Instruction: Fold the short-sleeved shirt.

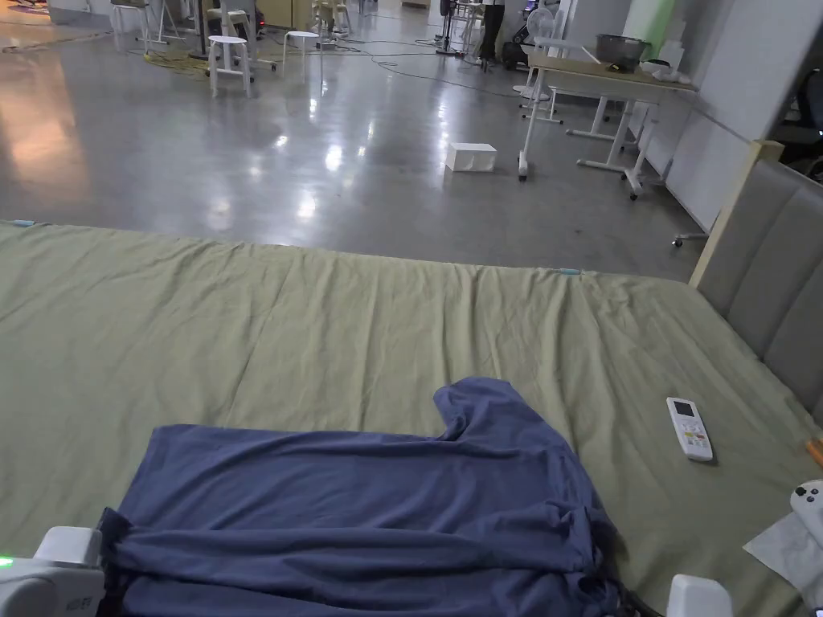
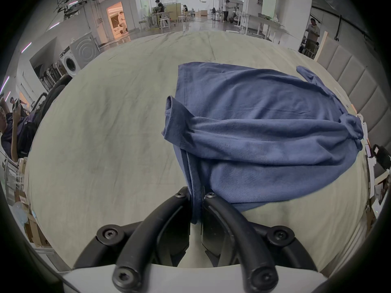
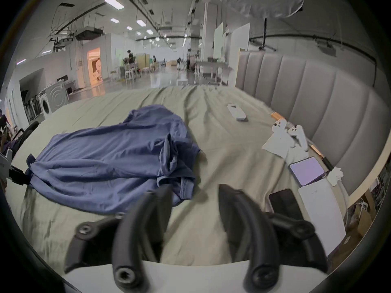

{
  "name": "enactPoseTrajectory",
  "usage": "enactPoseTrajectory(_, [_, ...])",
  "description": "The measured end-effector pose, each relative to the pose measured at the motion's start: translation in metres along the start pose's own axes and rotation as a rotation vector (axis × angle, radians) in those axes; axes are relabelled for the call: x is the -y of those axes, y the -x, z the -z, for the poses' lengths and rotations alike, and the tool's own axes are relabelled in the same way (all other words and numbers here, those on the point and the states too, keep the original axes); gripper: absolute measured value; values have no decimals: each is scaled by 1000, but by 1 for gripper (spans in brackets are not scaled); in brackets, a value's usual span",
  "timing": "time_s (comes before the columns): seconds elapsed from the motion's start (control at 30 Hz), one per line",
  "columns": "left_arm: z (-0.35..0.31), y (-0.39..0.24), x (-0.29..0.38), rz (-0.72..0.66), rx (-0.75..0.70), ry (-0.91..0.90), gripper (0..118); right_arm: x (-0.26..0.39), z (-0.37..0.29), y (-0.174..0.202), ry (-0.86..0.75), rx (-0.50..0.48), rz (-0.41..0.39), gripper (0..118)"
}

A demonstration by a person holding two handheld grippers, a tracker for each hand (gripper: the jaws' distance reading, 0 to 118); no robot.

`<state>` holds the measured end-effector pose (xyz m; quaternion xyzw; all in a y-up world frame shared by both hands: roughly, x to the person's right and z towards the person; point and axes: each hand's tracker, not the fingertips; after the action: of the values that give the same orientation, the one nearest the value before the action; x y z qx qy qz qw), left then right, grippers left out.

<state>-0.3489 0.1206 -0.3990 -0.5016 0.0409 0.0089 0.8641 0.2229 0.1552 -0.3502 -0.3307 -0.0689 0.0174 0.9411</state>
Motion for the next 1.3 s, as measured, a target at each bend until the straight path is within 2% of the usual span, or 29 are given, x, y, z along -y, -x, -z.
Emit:
enactPoseTrajectory(0.07, [1, 0, 3, -4, 3, 1, 9, -9, 16, 3, 93, -44, -58, 59])
enactPoseTrajectory(0.13, [5, 1, 2, -8, 1, 1, 9, -13, 28, 9, 92, -63, -94, 62])
enactPoseTrajectory(0.27, [5, 1, 0, -7, -3, 4, 9, -22, 53, 20, 186, -104, -141, 77])
enactPoseTrajectory(0.43, [6, 0, -1, -3, -4, 10, 9, -25, 84, 31, 284, -82, -156, 78])
enactPoseTrajectory(0.53, [5, -3, 0, 6, -10, 10, 9, -16, 105, 29, 365, -85, -123, 78])
enactPoseTrajectory(0.57, [5, -4, 0, 9, -12, 10, 9, -14, 105, 29, 347, -93, -126, 78])
enactPoseTrajectory(0.63, [3, -5, 1, 12, -18, 10, 9, -11, 99, 29, 323, -90, -141, 70])
enactPoseTrajectory(0.67, [3, -6, 1, 13, -20, 10, 9, -11, 96, 30, 319, -98, -146, 59])
enactPoseTrajectory(0.73, [2, -7, 1, 16, -23, 12, 9, -9, 89, 33, 321, -117, -159, 47])
enactPoseTrajectory(0.83, [4, -8, 2, 16, -29, 12, 9, -10, 86, 35, 319, -121, -171, 19])
enactPoseTrajectory(0.9, [3, -9, 3, 14, -32, 9, 9, -11, 86, 39, 317, -112, -176, 10])
enactPoseTrajectory(1.03, [2, -11, 4, 15, -37, 5, 9, -9, 89, 45, 320, -113, -185, 9])
enactPoseTrajectory(1.13, [-1, -13, 5, 2, -45, -6, 9, -10, 83, 39, 311, -117, -95, 8])
enactPoseTrajectory(1.3, [-12, -13, 2, -8, -34, -30, 9, -18, 66, 30, 283, -132, -82, 7])
